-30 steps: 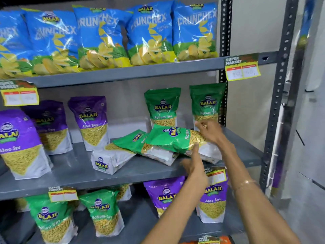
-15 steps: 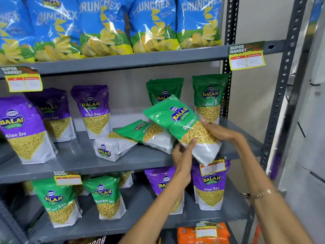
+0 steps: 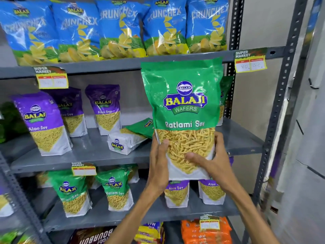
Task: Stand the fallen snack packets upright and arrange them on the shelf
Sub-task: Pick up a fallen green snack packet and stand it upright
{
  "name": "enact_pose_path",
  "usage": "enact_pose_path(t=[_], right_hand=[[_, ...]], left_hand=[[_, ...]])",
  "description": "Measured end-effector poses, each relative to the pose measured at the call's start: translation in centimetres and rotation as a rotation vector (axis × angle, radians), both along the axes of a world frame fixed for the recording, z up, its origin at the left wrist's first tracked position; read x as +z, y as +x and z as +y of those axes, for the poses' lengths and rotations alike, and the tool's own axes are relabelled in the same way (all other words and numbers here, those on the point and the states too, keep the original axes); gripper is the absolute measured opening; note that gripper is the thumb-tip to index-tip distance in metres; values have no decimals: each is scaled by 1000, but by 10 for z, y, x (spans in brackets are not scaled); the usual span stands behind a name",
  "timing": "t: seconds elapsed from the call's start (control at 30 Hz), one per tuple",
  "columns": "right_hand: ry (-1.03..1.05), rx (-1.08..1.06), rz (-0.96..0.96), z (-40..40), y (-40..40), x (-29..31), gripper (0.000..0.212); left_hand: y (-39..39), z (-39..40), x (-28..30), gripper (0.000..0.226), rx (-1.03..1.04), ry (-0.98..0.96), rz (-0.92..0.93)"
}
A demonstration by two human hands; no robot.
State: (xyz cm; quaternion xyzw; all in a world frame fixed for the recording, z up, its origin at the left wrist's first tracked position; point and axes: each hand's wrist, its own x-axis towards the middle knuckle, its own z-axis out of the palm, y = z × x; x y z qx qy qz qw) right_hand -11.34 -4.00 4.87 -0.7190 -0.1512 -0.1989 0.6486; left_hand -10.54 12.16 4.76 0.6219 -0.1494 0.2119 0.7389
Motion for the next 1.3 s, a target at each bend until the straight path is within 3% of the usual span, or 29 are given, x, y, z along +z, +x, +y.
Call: enact_pose_path(t=[0.17, 0.27, 0.4, 0.53, 0.67, 0.8, 0.97, 1.1, 1.3], right_hand=[[64, 38, -59, 0, -21, 4, 97], [88, 34, -74, -7, -21, 2, 87], [98, 28, -52, -24, -4, -5, 85], [64, 13, -17, -55, 30, -11, 84], [51, -53, -20, -100, 85, -20, 85], [50, -107, 9, -143, 146, -25, 62], [71, -65, 82, -185, 195, -34, 95], [119, -57, 96, -202, 222, -45, 100], [4, -119, 149, -201, 235, -41, 65]], left_hand=[[-21, 1, 5, 81, -28, 63, -45], [-18, -6, 2, 73, -43, 71, -39], [4, -21, -8, 82, -45, 84, -16], [37, -46, -14, 41, -120, 147, -19], [94, -78, -11, 39, -176, 314, -8], [151, -123, -12, 29, -215, 381, 16], [213, -165, -31, 41, -207, 429, 95], [239, -182, -38, 47, -147, 455, 53], [263, -183, -40, 48, -167, 441, 67]])
